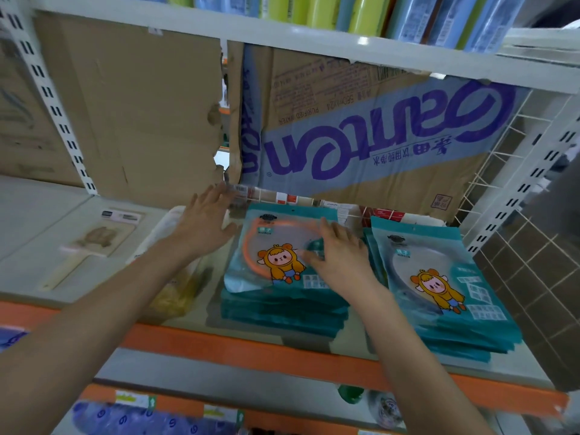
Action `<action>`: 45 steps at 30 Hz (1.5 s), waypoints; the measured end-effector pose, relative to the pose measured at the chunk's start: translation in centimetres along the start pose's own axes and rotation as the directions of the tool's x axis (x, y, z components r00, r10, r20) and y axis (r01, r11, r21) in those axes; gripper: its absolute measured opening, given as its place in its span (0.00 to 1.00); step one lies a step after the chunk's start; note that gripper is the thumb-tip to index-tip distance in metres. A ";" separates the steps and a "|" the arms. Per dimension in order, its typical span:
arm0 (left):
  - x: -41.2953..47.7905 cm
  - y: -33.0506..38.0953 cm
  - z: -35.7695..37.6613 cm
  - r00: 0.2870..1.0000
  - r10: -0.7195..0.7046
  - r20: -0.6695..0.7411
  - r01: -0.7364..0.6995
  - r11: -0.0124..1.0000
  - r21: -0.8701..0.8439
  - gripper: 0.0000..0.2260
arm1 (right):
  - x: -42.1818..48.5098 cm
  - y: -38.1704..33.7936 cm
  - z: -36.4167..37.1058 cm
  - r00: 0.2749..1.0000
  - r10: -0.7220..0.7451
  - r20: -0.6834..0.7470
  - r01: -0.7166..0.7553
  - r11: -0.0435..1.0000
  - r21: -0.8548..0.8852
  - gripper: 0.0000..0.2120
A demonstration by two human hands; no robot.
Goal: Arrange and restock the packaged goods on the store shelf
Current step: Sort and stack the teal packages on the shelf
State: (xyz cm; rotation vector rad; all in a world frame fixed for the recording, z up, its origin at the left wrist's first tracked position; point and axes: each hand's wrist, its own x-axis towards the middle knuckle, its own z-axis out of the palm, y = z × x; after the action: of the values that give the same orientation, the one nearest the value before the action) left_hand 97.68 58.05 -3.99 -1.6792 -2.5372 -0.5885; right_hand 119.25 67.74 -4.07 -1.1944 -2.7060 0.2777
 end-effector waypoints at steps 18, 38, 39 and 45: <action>-11.6 -21.7 -9.9 0.999 -0.034 0.040 0.030 0.994 0.108 0.32 | -1.2 -27.9 5.5 0.991 -0.131 -0.030 0.131 0.991 -0.023 0.39; -17.0 -50.9 -19.5 0.959 -0.277 -0.057 0.279 0.960 0.018 0.33 | 9.6 -58.0 14.2 0.919 -0.393 -0.015 0.393 0.918 0.055 0.36; -16.7 -52.5 -20.1 0.957 -0.284 -0.063 0.286 0.958 0.023 0.33 | 10.6 -59.6 14.7 0.917 -0.398 -0.021 0.399 0.914 0.070 0.36; -15.0 -62.9 -24.3 0.946 -0.325 -0.015 0.325 0.946 -0.019 0.34 | 16.5 -69.0 17.5 0.898 -0.439 -0.003 0.437 0.894 0.097 0.36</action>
State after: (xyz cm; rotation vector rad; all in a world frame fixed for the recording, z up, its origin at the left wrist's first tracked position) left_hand 43.44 15.32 -3.18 -1.2559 -2.8245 -0.6386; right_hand 55.19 32.55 -3.26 -0.5293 -2.8430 0.3469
